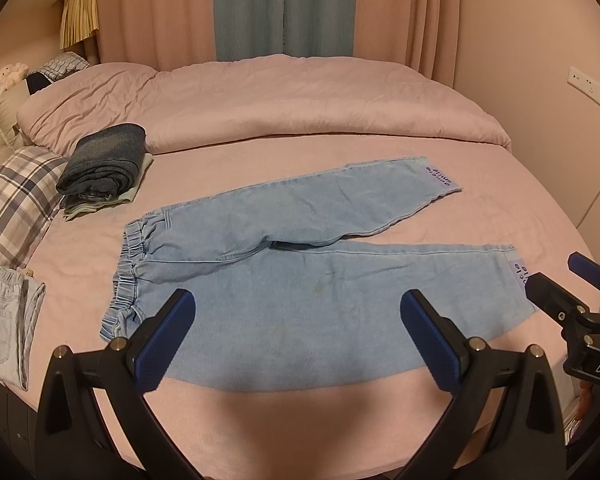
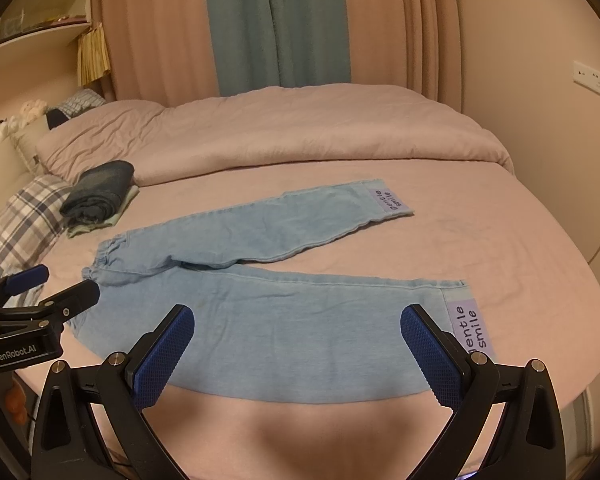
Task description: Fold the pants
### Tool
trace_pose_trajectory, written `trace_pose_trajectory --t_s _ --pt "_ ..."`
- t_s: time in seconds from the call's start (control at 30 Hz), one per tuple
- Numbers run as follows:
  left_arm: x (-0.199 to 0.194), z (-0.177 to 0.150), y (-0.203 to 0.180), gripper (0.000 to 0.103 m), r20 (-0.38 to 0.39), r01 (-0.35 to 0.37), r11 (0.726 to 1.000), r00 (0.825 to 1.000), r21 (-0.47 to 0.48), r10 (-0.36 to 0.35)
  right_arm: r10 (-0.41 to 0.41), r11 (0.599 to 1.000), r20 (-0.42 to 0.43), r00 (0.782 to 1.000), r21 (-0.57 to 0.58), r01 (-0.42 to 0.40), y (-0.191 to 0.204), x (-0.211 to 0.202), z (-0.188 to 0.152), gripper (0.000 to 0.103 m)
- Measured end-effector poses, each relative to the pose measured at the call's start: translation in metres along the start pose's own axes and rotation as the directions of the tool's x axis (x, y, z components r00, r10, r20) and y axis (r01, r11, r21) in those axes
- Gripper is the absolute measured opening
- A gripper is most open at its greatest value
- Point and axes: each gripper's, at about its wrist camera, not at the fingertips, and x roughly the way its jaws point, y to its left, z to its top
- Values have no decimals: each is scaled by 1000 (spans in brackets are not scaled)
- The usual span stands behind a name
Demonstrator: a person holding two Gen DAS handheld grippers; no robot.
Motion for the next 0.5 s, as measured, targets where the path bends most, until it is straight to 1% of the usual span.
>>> trace_pose_trajectory --t_s 0.33,0.43,0.5 --pt "5 -2 7 103 -8 13 1000 1000 -18 -13 4 1000 -11 1000 -3 -4 2 4 -2 103" --pt "11 -5 15 103 -15 52 997 998 -49 -53 23 1000 -14 1000 -12 -23 5 7 -5 103" --pt "19 -11 25 103 -28 94 992 995 -89 -97 56 998 -14 998 -28 -57 10 11 -8 103"
